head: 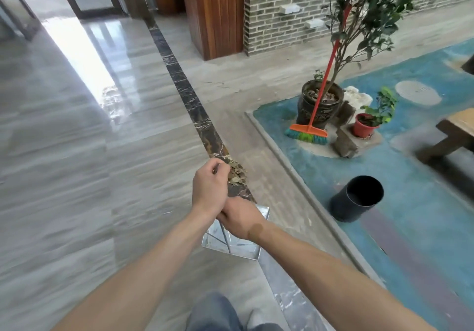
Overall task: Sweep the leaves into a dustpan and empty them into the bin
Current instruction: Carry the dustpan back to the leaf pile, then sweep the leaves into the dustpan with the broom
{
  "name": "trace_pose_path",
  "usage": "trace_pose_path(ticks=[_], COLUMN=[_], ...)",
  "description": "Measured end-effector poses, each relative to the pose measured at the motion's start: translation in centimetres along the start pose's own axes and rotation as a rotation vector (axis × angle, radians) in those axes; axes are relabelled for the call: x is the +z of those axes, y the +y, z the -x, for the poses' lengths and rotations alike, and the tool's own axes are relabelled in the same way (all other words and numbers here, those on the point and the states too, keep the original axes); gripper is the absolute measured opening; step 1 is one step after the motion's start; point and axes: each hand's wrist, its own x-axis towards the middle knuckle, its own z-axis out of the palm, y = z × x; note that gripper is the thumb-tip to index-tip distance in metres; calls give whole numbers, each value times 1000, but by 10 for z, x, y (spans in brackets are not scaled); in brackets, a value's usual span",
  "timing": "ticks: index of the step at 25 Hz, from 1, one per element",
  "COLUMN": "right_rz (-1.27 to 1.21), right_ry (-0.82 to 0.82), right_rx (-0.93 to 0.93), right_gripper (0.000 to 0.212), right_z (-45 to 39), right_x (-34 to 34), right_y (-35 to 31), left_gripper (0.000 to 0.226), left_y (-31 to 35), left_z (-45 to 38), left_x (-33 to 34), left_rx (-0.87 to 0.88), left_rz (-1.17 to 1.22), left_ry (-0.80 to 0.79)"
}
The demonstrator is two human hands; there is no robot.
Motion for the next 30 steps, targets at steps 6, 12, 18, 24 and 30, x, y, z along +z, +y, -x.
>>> trace_pose_path(ticks=[6, 12, 18, 24, 30], right_rz=[27, 0, -16, 271, 737], right_ry=[-109, -281, -596, -455, -296], right_rx=[1, 170, 184, 386, 449], right_gripper=[29, 29, 32, 31, 33], right_z=[-140, -266, -348, -456, -565], right_x=[-32, -51, -63, -168, -294], right_y=[86, 165, 250, 470, 680], left_gripper=[23, 21, 19, 21, 16], left_y=[-14, -39, -81, -134, -181], left_z=[-153, -290, -364, -417, -452], left_x=[58, 112, 154, 191, 234], left_rx=[-59, -119, -226, -420, -553], left_rz=[0, -31, -113, -36, -116], left_ry=[46, 11, 4, 55, 106])
